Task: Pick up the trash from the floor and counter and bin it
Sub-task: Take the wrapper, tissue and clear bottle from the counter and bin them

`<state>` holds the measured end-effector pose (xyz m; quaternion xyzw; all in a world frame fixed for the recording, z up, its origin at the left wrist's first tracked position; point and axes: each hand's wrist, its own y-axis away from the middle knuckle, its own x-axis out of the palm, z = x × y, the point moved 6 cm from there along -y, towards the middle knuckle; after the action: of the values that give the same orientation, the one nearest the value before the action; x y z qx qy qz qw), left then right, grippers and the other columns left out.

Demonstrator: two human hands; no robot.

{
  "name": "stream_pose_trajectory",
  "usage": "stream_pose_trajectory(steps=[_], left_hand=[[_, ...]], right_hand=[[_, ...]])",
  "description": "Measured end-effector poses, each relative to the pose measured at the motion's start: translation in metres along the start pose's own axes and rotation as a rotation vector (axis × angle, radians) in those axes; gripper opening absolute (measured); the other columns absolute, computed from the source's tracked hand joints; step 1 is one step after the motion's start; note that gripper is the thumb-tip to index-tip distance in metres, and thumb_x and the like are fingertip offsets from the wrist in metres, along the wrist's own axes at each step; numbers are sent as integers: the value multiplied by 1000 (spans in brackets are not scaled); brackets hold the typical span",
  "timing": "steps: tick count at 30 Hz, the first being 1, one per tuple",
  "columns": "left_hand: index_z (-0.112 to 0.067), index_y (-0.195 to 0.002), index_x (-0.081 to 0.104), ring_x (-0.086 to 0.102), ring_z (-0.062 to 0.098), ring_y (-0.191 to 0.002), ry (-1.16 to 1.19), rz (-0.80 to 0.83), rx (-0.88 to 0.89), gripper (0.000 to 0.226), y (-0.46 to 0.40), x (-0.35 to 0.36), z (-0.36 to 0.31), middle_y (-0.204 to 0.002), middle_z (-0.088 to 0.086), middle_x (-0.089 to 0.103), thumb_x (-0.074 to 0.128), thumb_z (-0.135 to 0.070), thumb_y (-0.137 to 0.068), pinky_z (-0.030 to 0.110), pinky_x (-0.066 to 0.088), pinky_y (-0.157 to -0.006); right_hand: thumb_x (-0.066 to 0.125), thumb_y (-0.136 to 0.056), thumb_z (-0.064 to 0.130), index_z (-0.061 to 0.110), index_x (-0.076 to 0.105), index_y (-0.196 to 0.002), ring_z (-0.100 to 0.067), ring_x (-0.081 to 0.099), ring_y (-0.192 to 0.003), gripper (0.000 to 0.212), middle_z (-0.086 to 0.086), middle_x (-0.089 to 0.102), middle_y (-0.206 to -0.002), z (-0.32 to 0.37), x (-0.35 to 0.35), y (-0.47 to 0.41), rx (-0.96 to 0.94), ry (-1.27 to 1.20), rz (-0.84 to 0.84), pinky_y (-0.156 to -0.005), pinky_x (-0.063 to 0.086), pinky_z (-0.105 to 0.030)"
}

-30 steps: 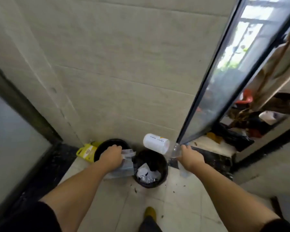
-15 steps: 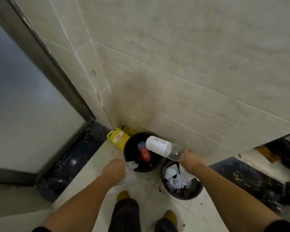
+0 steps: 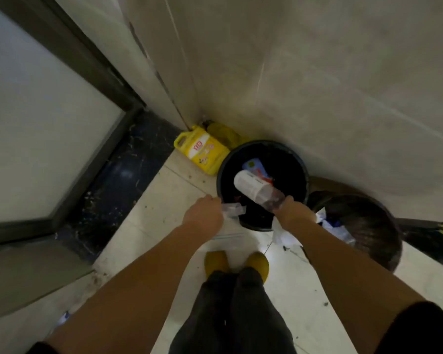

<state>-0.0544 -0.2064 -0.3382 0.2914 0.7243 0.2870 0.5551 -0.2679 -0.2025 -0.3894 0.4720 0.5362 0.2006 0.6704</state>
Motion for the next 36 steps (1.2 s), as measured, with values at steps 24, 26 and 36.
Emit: stream_pose_trajectory(steps=[24,26,36], left_hand=[[-1,-126,47,51,37,-116,-90,64,125,31,-33,34,-101,-129,21,50,42,-10,-96,41,43,-94],[-1,-120,52,55,36,-115,-69,45,164,28,-34,46,-154,-124,20,57,43,-10,-95,39,44,-93],[-5,-126,45,58,33,-112,19,36,293,31,-104,212,-294,-122,20,59,47,-9,-95,38,48,-94]], right_hand=[[46,-98,25,-2,53,-128,-36,53,-122,41,-22,58,-129,-107,-5,-5,32,-365,-118,-102,40,-39],[41,-100,20,-1,49,-133,-34,49,-127,41,-21,53,-135,-160,-12,9,126,-408,-147,-107,37,-38],[50,-92,3,1,54,-116,-30,57,-96,25,-16,43,-130,-289,61,-58,213,-743,-405,-92,47,-32]])
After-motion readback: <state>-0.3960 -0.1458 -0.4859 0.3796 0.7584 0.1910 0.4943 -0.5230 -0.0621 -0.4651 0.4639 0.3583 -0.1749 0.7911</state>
